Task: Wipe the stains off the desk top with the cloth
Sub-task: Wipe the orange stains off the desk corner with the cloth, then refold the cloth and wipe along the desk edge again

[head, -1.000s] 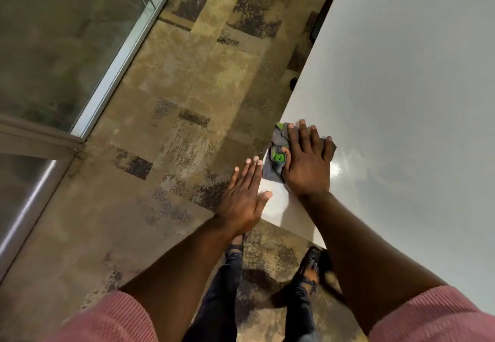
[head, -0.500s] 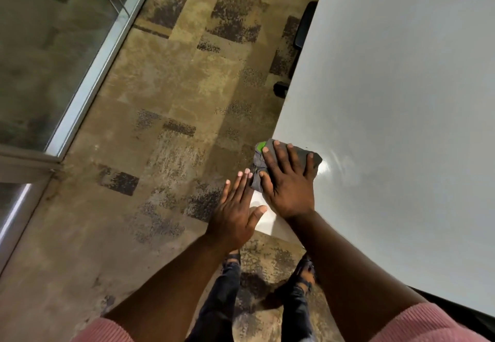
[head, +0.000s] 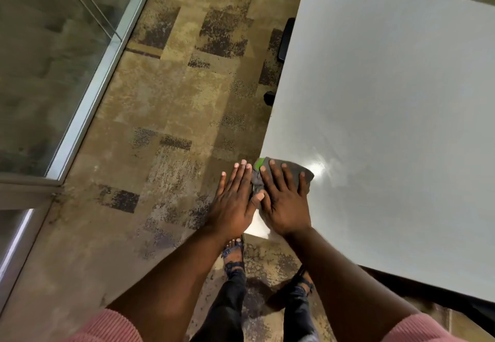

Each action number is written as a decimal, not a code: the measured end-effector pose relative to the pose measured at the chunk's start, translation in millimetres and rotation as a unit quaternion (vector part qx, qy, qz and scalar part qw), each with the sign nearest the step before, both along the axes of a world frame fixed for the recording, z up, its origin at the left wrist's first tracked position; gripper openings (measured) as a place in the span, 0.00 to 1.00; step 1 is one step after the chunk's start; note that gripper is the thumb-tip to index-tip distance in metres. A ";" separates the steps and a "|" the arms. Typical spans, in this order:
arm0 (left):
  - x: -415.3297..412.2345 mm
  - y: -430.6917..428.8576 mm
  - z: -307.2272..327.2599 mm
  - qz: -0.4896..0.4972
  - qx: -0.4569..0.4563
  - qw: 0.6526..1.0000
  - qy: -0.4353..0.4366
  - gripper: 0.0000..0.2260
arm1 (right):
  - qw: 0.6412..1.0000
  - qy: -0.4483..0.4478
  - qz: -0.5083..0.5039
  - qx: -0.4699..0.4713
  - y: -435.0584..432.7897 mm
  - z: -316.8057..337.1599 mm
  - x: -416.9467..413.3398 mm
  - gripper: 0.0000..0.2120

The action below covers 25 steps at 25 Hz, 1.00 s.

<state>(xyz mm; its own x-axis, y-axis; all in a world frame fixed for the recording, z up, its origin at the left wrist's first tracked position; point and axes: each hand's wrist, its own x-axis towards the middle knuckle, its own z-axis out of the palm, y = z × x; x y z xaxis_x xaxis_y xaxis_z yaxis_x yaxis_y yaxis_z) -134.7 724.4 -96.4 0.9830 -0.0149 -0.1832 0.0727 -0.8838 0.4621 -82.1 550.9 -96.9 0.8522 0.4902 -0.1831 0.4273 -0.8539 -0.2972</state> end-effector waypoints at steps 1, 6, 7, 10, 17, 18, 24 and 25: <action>-0.2 -4.6 5.3 -0.011 0.002 1.000 0.001 0.31 | 1.000 0.015 0.008 -0.003 -8.0 3.6 -20.5 0.29; -1.2 -28.2 27.0 -0.071 0.040 0.996 0.033 0.26 | 0.996 0.065 -0.029 0.061 -47.8 23.4 -35.9 0.27; 0.0 -31.9 31.3 -0.084 0.049 0.994 0.056 0.27 | 0.995 0.063 -0.050 0.063 -56.7 27.8 -28.8 0.28; 6.7 -39.2 42.3 -0.131 0.104 0.981 0.095 0.30 | 0.994 0.101 -0.020 0.031 -76.4 34.8 -11.9 0.35; 35.7 -44.8 58.9 -0.116 0.129 0.984 0.042 0.12 | 0.997 0.008 -0.003 0.071 -84.5 45.3 11.5 0.13; 39.7 -45.4 59.5 -0.101 0.108 0.988 0.032 0.12 | 0.997 0.001 -0.019 0.068 -81.6 48.7 16.3 0.12; 48.5 -51.7 70.4 -0.115 0.038 0.990 0.067 0.22 | 0.986 0.053 -0.094 0.128 -82.6 64.8 31.6 0.09; 50.2 -52.8 74.8 -0.112 0.044 0.992 0.050 0.19 | 0.984 0.053 -0.098 0.137 -85.3 68.5 31.7 0.09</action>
<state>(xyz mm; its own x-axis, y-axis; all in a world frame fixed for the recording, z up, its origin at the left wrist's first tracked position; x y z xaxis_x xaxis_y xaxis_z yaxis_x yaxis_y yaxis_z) -84.5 671.6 -21.6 0.9340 -0.2101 -0.2891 -0.0883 -0.9195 0.3831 -50.4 465.6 -28.4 0.9183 0.3621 -0.1603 0.2164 -0.7979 -0.5625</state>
